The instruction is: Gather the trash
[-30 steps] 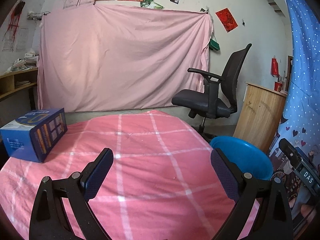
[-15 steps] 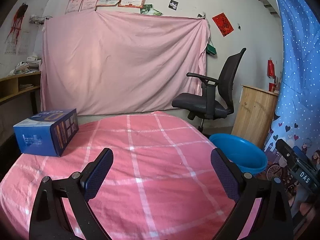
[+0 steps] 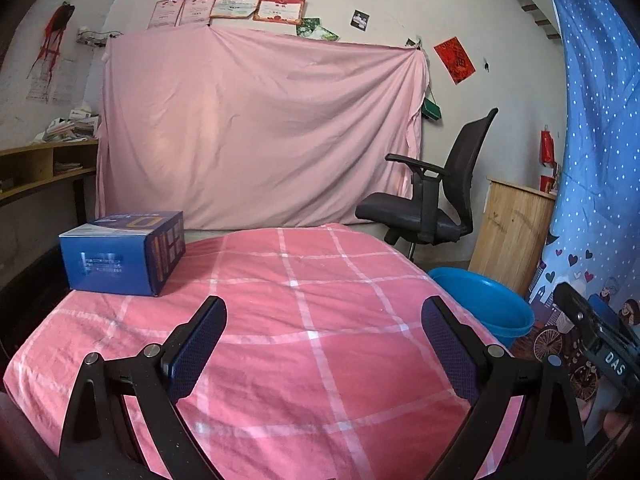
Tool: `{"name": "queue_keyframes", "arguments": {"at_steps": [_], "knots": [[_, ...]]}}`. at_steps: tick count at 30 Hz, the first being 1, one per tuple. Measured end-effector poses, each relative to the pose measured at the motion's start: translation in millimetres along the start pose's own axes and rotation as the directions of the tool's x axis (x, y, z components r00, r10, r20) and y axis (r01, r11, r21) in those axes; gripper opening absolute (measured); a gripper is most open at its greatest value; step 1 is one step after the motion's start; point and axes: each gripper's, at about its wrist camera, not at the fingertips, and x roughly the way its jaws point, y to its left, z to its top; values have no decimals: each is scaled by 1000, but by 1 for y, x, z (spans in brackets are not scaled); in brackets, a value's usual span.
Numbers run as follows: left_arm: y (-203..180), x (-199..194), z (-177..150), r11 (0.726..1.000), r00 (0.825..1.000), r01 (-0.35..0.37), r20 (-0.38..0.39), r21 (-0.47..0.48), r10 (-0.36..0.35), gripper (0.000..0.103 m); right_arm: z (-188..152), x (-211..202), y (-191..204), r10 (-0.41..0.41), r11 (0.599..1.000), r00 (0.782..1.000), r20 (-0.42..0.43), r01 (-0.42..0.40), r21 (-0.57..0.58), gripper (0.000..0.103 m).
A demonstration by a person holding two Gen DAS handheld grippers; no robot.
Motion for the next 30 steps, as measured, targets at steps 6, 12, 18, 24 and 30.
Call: {"name": "queue_keyframes", "arguments": {"at_steps": [6,12,18,24,30], "knots": [[12,-14,-2,1000,1000,-6,3,7,6,95,-3,-16,14,10,1000,1000,3,-10,-13,103],[19,-29,-6,1000,1000,-11,10,12,11,96,-8,-31,23,11,1000,1000,-8,-11,-1,103],[25,-44,-12,1000,1000,-4,10,18,4,96,-11,-48,36,20,1000,1000,8,-19,-14,103],[28,-60,-14,999,1000,-7,28,32,6,95,-15,-59,46,24,1000,999,-22,-24,-11,103],[32,-78,-20,999,999,-16,41,29,15,96,-17,-74,57,27,999,1000,-3,-27,-32,103]]}}
